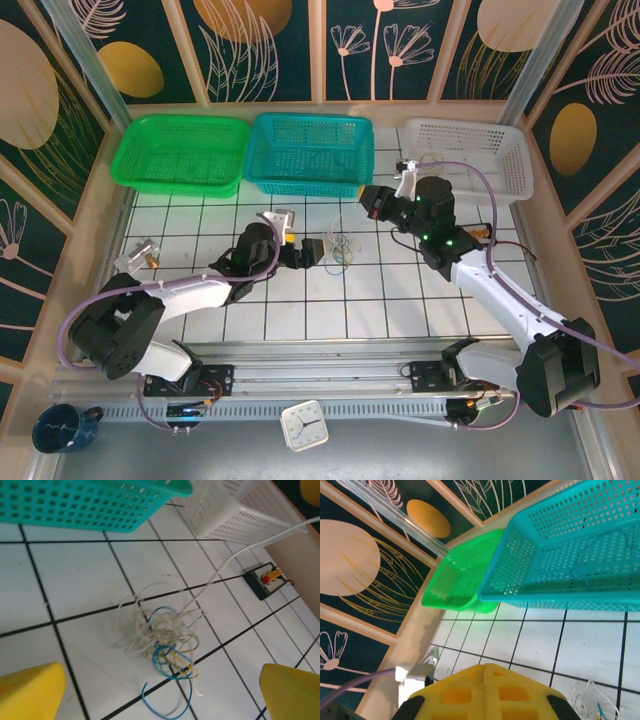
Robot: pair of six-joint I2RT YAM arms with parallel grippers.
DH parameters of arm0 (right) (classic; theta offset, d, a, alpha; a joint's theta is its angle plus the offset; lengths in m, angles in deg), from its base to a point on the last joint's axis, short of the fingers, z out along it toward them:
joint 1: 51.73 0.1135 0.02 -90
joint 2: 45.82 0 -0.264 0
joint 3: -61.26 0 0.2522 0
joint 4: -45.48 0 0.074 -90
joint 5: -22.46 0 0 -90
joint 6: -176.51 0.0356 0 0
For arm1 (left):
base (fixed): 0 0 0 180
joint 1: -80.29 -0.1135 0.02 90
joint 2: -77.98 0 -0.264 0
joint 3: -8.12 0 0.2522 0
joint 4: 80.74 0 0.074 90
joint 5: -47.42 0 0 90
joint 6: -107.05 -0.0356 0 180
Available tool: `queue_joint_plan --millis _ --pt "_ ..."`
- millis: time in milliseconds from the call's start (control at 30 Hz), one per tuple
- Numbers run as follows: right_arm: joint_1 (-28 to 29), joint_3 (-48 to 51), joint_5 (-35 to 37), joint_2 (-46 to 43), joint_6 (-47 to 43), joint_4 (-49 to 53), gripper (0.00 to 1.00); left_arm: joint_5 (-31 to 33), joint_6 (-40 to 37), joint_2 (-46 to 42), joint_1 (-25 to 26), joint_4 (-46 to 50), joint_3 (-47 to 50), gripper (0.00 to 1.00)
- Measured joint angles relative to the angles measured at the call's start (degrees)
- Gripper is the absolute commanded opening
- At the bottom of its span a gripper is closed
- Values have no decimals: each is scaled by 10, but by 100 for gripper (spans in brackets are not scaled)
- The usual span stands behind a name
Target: Untangle the cables
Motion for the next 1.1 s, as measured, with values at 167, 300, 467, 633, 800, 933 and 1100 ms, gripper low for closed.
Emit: queue_joint_plan --millis 167,300,467,633,800,933,1100 --pt "39 -10 -3 4 -7 12 0 -30 -43 16 0 2 -42 99" --pt "91 -49 -3 19 -20 26 0 -48 -77 31 0 1 -67 99" --pt "132 -85 -3 34 -30 39 0 -61 -95 55 0 -7 -83 93" --pt "144 -132 -3 42 -33 49 0 -74 -91 76 0 -33 -82 60" --pt "144 -178 1 42 -35 66 0 -90 -74 92 0 -94 -59 30" --pt "142 -185 1 42 -30 81 0 -97 -56 100 0 -153 -33 22" --pt "122 -186 -6 42 -13 93 0 -101 -42 108 0 -209 -3 38"
